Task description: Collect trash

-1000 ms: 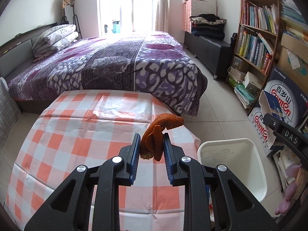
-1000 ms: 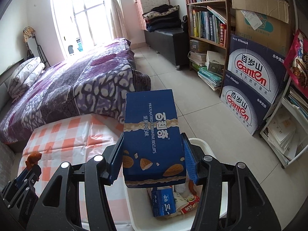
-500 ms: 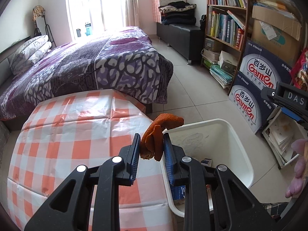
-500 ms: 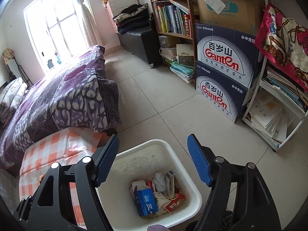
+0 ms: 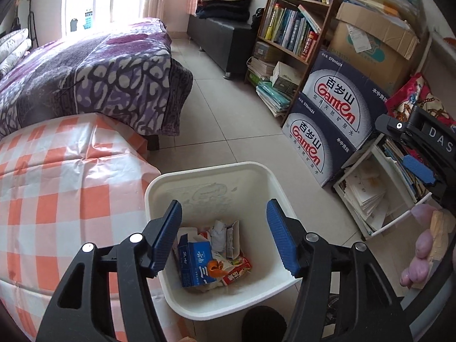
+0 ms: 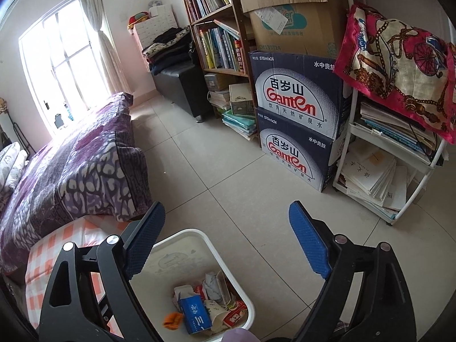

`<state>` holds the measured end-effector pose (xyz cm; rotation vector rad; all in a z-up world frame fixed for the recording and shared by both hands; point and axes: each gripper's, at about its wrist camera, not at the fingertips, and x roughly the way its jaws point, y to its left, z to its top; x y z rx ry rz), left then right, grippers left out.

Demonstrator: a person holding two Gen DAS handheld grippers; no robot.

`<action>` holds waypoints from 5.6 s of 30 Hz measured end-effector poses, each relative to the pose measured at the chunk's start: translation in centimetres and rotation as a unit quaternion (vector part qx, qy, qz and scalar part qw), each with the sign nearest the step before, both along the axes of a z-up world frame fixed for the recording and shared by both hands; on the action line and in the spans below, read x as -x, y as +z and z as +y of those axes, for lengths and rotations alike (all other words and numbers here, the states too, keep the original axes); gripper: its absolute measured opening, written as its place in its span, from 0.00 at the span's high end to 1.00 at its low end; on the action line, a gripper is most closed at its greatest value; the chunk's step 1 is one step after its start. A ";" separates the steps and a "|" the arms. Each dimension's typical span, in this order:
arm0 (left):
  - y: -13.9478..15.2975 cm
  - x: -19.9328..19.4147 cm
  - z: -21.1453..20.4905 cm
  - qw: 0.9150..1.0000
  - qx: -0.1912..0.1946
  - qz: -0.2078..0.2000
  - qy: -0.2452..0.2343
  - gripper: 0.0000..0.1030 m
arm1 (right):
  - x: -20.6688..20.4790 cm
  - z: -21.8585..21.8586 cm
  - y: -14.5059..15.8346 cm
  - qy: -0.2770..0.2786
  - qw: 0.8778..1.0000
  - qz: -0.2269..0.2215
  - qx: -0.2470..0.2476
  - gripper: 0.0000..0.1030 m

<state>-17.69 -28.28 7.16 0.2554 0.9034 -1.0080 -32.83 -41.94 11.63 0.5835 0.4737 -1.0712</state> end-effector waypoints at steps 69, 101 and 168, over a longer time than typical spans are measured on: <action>3.4 -0.2 15.3 0.957 0.014 -0.150 0.249 0.07 | -3.7 14.7 -2.1 0.105 0.980 0.081 0.149 0.07; 2.6 -0.5 15.4 0.956 0.008 -0.141 0.256 0.07 | -4.1 15.0 -2.9 0.114 0.979 0.087 0.141 0.07; 1.8 -0.3 14.3 0.963 -0.012 -0.136 0.232 0.08 | -4.3 14.8 -3.1 0.129 0.978 0.097 0.130 0.07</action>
